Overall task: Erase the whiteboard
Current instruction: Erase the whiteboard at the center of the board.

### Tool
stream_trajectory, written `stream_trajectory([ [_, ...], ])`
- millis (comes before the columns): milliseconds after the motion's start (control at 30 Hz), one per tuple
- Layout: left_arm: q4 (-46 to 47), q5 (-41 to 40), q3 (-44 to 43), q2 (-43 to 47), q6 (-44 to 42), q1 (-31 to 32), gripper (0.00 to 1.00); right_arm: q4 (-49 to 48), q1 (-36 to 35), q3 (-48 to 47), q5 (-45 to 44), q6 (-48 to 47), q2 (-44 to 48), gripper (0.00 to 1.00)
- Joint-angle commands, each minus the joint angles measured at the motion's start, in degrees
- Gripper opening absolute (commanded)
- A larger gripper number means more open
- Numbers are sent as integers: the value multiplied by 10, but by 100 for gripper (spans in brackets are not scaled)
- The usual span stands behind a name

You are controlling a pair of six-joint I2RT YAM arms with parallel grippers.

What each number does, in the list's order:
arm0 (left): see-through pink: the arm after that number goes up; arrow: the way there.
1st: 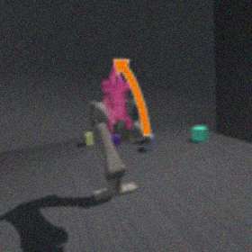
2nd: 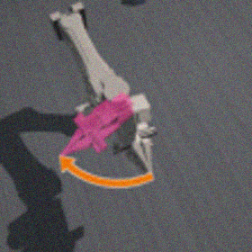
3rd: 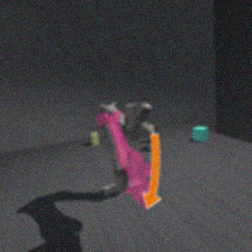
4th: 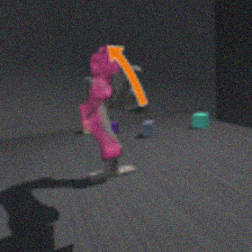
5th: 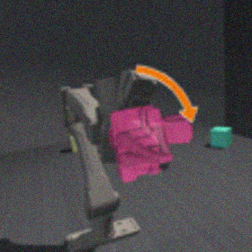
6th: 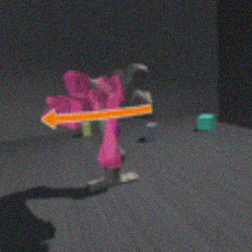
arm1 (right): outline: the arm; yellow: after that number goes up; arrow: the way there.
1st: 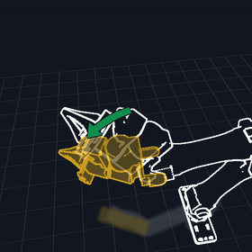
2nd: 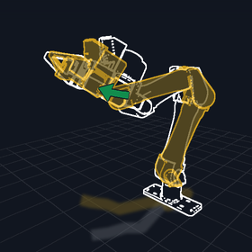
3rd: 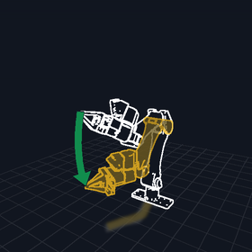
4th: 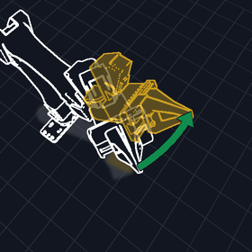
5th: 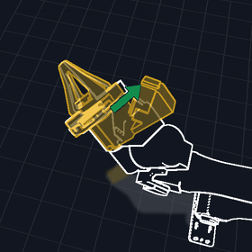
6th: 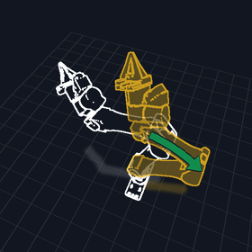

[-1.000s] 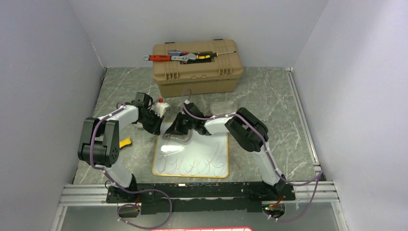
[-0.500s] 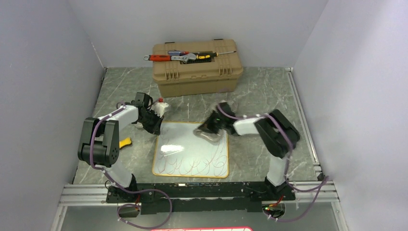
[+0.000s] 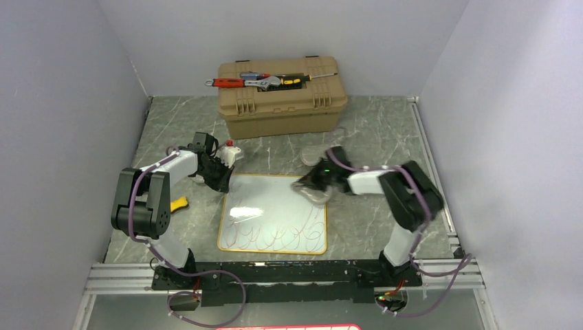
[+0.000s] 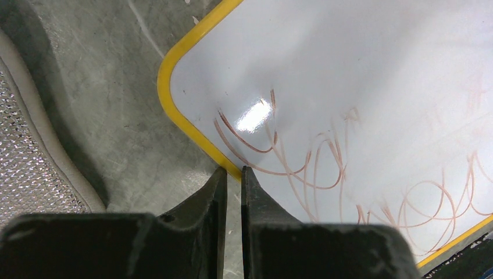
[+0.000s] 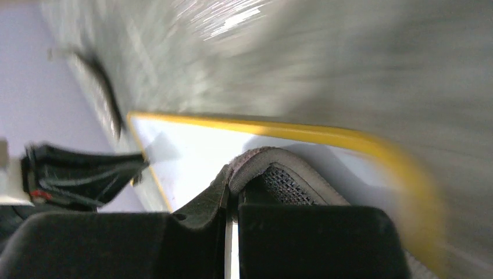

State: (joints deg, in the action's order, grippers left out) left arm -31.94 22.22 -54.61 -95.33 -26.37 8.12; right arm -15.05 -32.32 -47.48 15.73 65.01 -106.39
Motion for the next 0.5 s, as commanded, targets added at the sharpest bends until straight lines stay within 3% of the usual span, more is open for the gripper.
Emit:
stream_trajectory([
  [0, -23, 13, 23, -14, -27, 8, 8, 234, 105, 146, -150, -72, 85, 0],
  [67, -20, 13, 25, -16, -28, 8, 8, 225, 110, 146, -150, -72, 82, 0],
  [167, -24, 15, 19, -20, -27, 8, 8, 197, 76, 104, -123, -53, -1, 0],
  [367, -28, 13, 14, -17, -24, 8, 8, 204, -50, -85, -78, -27, -166, 0],
  [467, -33, 13, 12, -17, -24, 8, 8, 204, -51, -77, -80, -14, -157, 0],
])
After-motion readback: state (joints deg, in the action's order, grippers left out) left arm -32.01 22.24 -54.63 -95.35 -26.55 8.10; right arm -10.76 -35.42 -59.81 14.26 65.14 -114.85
